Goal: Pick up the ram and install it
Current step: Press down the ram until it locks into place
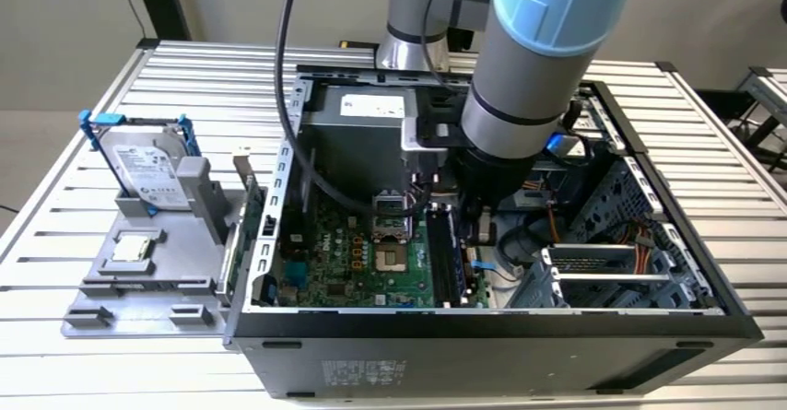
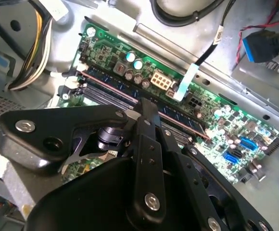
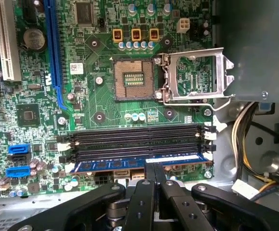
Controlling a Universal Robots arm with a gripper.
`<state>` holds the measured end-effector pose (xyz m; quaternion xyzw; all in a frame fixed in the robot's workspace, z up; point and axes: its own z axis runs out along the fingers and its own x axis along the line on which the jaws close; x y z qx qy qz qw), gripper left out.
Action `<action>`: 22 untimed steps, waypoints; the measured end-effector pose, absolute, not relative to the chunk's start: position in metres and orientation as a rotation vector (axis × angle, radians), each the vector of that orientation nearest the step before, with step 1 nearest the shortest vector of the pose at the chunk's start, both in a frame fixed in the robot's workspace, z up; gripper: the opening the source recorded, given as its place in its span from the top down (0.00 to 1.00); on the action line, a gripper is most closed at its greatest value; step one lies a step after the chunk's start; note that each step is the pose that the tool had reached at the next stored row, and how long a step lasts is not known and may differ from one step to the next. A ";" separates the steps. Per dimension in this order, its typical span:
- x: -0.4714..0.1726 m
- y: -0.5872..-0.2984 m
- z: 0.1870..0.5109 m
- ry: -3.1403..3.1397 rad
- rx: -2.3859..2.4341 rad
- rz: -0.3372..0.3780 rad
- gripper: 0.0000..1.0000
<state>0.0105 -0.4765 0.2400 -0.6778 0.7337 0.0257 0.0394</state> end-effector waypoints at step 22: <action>0.011 -0.476 0.316 2.250 -2.078 0.078 1.00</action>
